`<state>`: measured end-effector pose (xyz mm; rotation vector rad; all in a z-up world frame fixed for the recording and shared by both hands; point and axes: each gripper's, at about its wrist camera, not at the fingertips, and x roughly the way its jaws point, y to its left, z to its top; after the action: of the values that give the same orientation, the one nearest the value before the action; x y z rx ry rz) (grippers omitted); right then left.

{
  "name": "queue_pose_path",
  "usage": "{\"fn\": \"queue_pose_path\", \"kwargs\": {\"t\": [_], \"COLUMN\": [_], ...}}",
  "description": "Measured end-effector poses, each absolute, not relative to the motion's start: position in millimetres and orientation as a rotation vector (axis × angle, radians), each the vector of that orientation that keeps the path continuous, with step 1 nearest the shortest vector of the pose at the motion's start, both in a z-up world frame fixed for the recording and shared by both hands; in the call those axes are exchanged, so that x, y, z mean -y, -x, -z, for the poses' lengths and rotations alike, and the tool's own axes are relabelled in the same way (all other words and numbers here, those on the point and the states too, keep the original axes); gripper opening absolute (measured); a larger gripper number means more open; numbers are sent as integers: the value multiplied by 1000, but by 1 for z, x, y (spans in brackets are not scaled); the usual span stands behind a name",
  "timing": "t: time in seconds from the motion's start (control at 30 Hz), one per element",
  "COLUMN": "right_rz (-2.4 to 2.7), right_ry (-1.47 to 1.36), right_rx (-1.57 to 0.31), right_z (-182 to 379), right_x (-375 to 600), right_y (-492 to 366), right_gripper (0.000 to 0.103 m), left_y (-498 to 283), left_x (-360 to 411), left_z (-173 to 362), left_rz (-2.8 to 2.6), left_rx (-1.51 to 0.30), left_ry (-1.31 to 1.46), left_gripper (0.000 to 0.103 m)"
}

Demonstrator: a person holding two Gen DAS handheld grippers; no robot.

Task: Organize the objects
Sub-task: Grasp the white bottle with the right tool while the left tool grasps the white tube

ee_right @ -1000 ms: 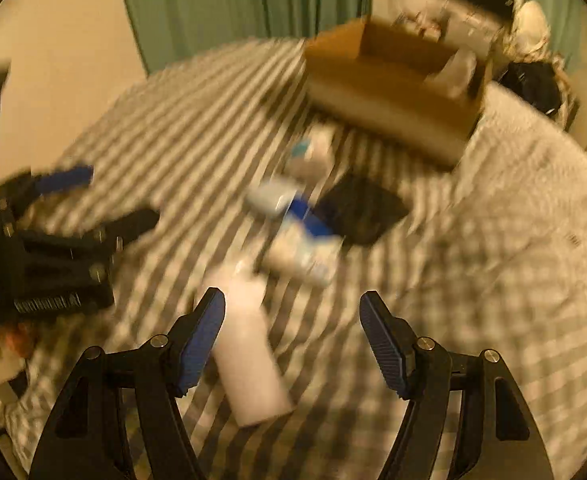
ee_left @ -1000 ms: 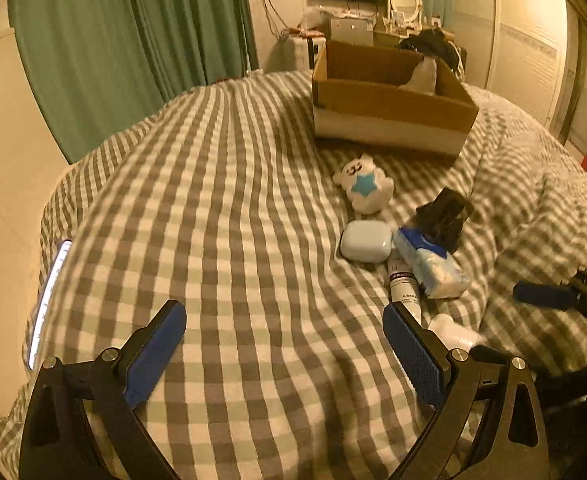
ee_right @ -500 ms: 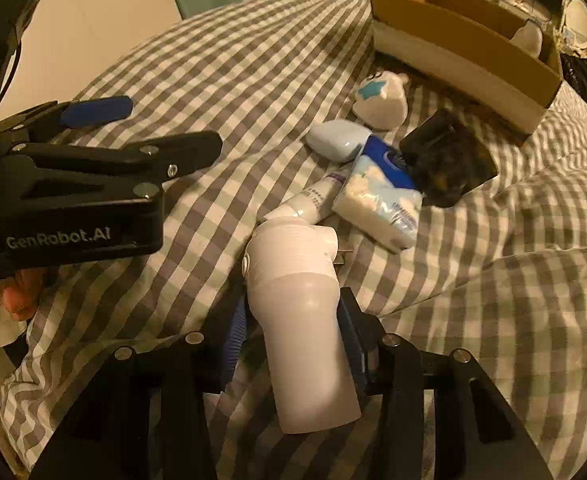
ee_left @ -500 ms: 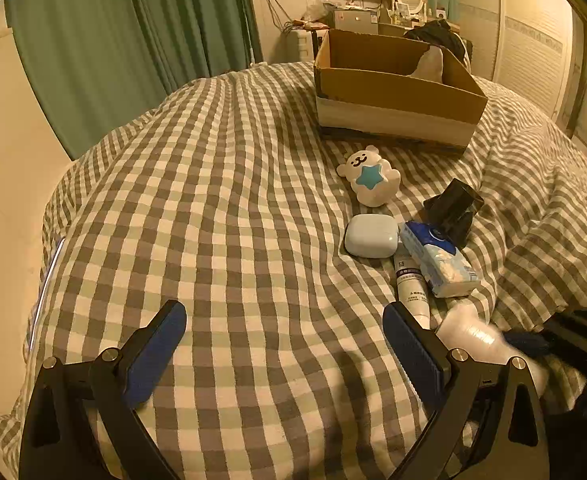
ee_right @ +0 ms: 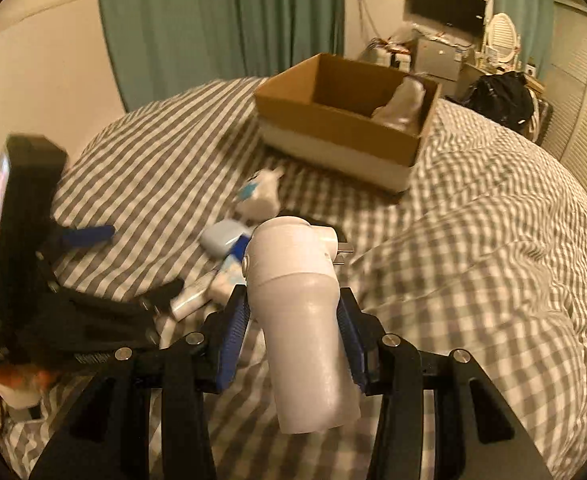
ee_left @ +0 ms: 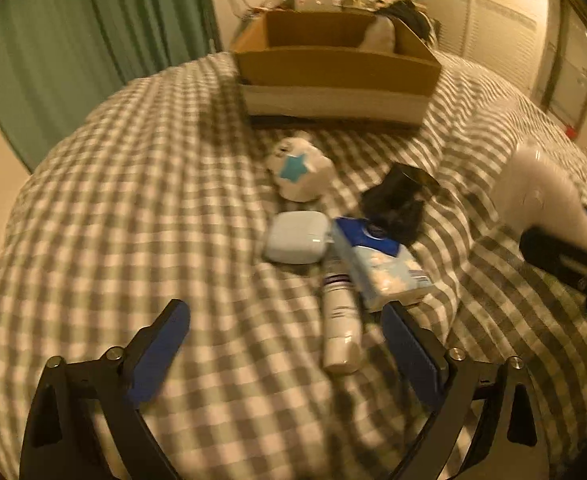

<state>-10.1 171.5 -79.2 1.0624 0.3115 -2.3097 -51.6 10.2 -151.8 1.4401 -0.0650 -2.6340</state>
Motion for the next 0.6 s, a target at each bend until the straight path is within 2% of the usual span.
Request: {"fn": "queue_pose_path", "kwargs": {"t": [0.07,0.13,0.2,0.3,0.37,0.47,0.6], "right_rz": [2314,2303,2293,2279,2272,2271,2284], "right_ry": [-1063,-1070,-1078,-1094,-1103,-1107,-1097], "right_rx": [-291,-274,-259,-239,-230,-217,-224], "right_z": [81,84,88,94,98,100,97], "right_x": [-175,-177,-182,-183,-184,-186,-187], "right_y": [16,19,21,25,28,26,23], "right_gripper": [44,44,44,44,44,44,44], "left_y": [60,65,70,79,82,79,62], "left_x": [-16,-21,-24,-28,-30,-32,-30], "left_z": [164,179,185,186,188,183,170], "left_rz": [2614,2595,2588,2608,2618,2623,2643], "left_rx": [109,135,162,158,150,157,66], "left_ry": [-1512,-1590,-1619,-1651,-1677,-1668,-1662], "left_gripper": [76,63,60,44,25,25,25]}}
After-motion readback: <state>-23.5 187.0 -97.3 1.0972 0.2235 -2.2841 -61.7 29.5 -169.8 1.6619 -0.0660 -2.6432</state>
